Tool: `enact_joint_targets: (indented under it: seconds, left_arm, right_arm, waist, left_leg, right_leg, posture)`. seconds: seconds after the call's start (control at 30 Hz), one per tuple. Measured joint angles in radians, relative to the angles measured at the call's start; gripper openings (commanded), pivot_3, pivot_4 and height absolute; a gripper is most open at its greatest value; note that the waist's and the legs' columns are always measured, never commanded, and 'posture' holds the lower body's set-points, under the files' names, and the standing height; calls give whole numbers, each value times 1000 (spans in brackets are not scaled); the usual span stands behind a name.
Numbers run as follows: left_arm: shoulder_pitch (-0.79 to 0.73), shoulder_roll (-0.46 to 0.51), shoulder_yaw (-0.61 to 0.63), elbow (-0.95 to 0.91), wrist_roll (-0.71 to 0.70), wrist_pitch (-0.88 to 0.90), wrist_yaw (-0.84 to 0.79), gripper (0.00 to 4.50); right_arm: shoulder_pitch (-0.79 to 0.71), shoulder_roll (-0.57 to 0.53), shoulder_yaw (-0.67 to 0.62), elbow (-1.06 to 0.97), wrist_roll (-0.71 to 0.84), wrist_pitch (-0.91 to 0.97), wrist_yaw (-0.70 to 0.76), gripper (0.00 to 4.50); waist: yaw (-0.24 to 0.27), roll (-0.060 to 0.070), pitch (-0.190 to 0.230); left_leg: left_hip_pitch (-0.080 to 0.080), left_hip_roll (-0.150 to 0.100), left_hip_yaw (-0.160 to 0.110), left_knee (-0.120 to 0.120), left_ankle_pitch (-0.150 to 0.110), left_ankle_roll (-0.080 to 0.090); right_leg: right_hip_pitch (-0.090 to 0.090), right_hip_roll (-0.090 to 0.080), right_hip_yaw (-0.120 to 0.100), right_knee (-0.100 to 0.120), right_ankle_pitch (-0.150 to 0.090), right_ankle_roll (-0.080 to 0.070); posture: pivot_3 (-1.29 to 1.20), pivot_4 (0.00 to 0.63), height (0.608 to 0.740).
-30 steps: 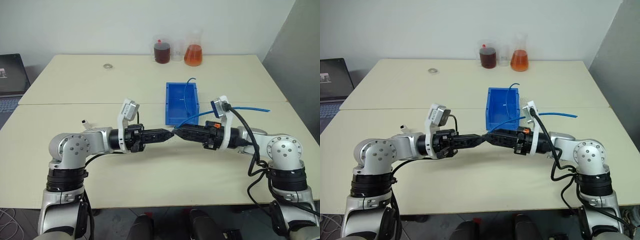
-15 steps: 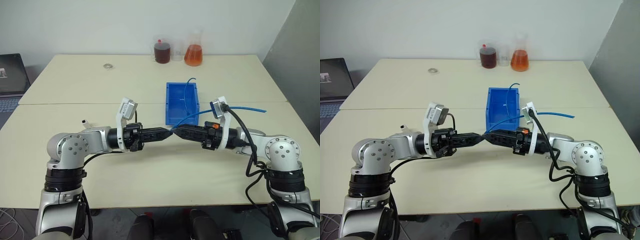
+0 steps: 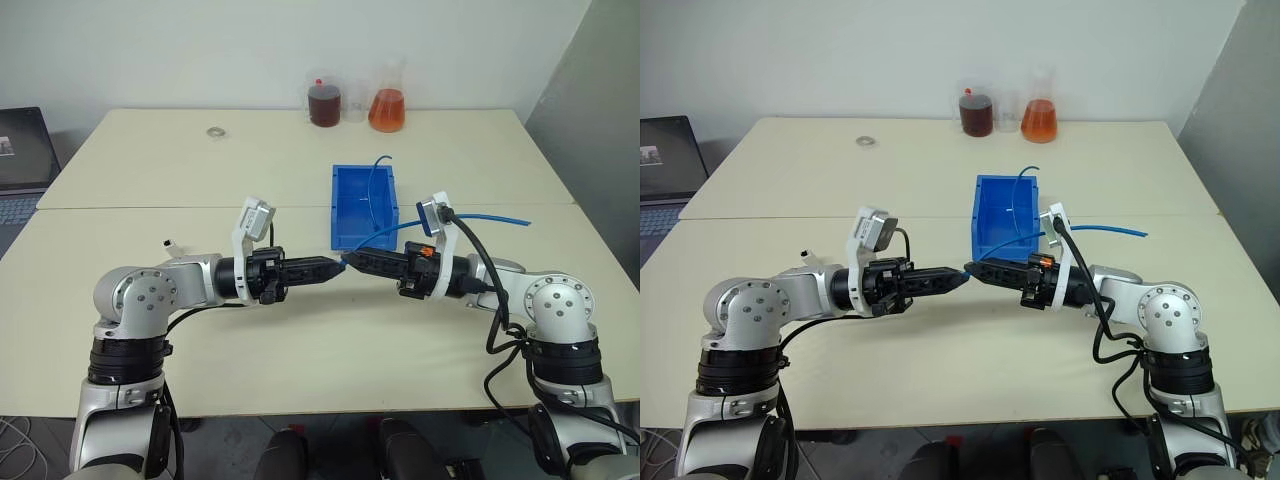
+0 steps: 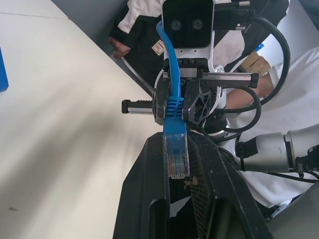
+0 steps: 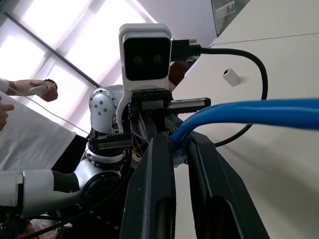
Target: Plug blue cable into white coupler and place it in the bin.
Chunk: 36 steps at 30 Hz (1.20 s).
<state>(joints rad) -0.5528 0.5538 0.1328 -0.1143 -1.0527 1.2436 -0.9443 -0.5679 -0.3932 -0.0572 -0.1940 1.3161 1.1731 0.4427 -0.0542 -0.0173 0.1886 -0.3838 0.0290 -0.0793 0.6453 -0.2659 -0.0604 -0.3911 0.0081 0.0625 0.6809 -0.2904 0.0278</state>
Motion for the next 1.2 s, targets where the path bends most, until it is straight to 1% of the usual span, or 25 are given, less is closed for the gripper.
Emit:
enact_joint_targets:
  seconds: [0.07, 0.33, 0.37, 0.4, 0.47, 0.53, 0.57, 0.6, 0.63, 0.67, 0.7, 0.77, 0.83, 0.9, 0.97, 1.03, 1.1, 1.2]
  left_arm:
    - [0, 0, -3, 0, 0, -3, 0, 956]
    - [6, 19, -9, 0, -2, -5, -8, 2423]
    - [15, 34, -8, 0, -4, -3, -10, 2662]
    - [19, 42, -7, -1, -7, -2, -11, 2781]
    - [37, 67, -4, -9, -12, 4, -20, 3184]
    - [67, 105, 8, -24, -24, 14, -33, 3452]
    - [108, 144, 19, -56, -24, 1, -51, 3628]
    - [150, 176, 24, -87, -19, -13, -63, 3922]
    - [194, 203, 29, -109, -7, -26, -74, 3994]
    - [253, 234, 31, -134, 33, -78, -89, 4238]
    - [311, 259, 32, -151, 85, -137, -97, 4457]
    - [391, 282, 33, -168, 169, -238, -100, 4457]
    - [500, 283, 56, -202, 280, -382, -72, 4457]
    - [552, 280, 72, -213, 341, -455, -43, 4457]
    - [616, 229, 119, -236, 432, -560, 45, 4457]
    - [667, 167, 157, -243, 527, -653, 167, 4457]
    - [695, 120, 188, -243, 591, -700, 259, 4457]
    - [726, 41, 216, -230, 722, -762, 444, 4457]
  right_arm:
    - [0, -3, 0, 0, 0, 1, 3, 92]
    - [0, -20, 0, 0, -1, 4, 10, 92]
    - [-1, -21, 0, 0, -3, 4, 10, 92]
    - [-1, -21, 0, 0, -3, 3, 10, 92]
    - [-3, -23, 0, 1, -10, 2, 13, 92]
    - [-4, -33, 0, 1, -28, -1, 15, 92]
    - [-9, -35, 5, 1, -46, -7, 23, 92]
    - [-10, -38, 6, 0, -55, -12, 36, 92]
    - [-10, -44, 5, 0, -70, -20, 47, 92]
    - [-13, -52, 8, 0, -91, -32, 60, 92]
    - [-14, -58, 10, 0, -111, -42, 77, 92]
    - [-16, -59, 20, 0, -134, -55, 98, 92]
    - [-28, -56, 39, 0, -158, -65, 128, 92]
    - [-34, -56, 42, -1, -167, -72, 142, 92]
    - [-45, -54, 50, 1, -187, -77, 167, 92]
    - [-55, -52, 59, 6, -201, -78, 186, 92]
    - [-62, -43, 62, 13, -208, -78, 202, 92]
    - [-72, -28, 73, 26, -233, -85, 220, 92]
  waist:
    - [0, 0, 0]
    - [-1, 0, 0]
    - [-1, 0, 0]
    - [-1, 0, 0]
    - [-2, 0, 0]
    - [-3, 0, 0]
    - [-4, 0, 0]
    - [-8, 0, 0]
    - [-10, 1, 0]
    - [-10, 1, 1]
    - [-7, 1, 1]
    - [-3, 1, 1]
    - [2, 1, 1]
    - [5, 1, 1]
    - [8, 1, 1]
    - [14, 1, 1]
    - [19, 1, 1]
    - [22, 0, 0]
  left_leg:
    - [0, 0, 0, 0, 0, 0]
    - [0, 0, 0, 0, 0, 0]
    - [0, 0, 0, 0, 0, 0]
    - [0, 0, 0, 0, 0, 0]
    - [0, 0, 0, 0, 0, 0]
    - [-1, 0, 1, -1, 0, 0]
    - [-3, 0, 1, -1, 0, 0]
    - [-4, 1, 3, -1, 0, 0]
    - [-4, 1, 3, -2, 0, 0]
    - [-5, 1, 3, -2, 0, 0]
    - [-10, 1, 3, -1, 0, 0]
    - [-13, 1, 2, -1, 0, 0]
    - [-13, 1, 2, -1, 0, 0]
    - [-14, 0, 3, -1, 0, 0]
    - [-14, 0, 3, -1, 0, 0]
    - [-14, 0, 3, 0, 0, 0]
    - [-14, 0, 3, 0, 0, 0]
    - [-14, 0, 3, 0, 0, 0]
  right_leg:
    - [0, 0, 0, 0, 0, 0]
    - [0, 0, 0, 0, 0, 0]
    - [0, 0, 0, 0, 0, 0]
    - [-1, 0, 0, 0, 0, 0]
    - [-1, 0, 0, 0, 0, 0]
    - [-3, 0, 1, 0, 0, 0]
    - [-5, 0, 1, 0, 0, 0]
    - [-6, 0, 3, 0, 0, 0]
    - [-7, 0, 4, 1, 0, 0]
    - [-9, 0, 4, 1, 0, 0]
    - [-14, 0, 4, 2, 0, 0]
    - [-16, 0, 3, 2, 0, 0]
    - [-16, -1, 3, 1, 0, -1]
    - [-16, -2, 3, 1, 0, 0]
    - [-16, -3, 4, 0, 0, 0]
    - [-16, -3, 3, 0, 0, 0]
    - [-16, -3, 3, 0, 1, 0]
    - [-16, -3, 3, 0, 1, 0]
  posture:
    - [0, 150, 740]
    - [0, 150, 740]
    - [0, 150, 740]
    - [0, 150, 740]
    - [0, 150, 740]
    - [0, 150, 740]
    - [0, 150, 740]
    - [0, 150, 740]
    - [0, 150, 740]
    - [0, 150, 740]
    - [0, 150, 740]
    - [0, 150, 740]
    - [0, 150, 740]
    - [0, 150, 740]
    - [0, 150, 740]
    - [0, 150, 740]
    - [0, 150, 740]
    - [0, 150, 740]
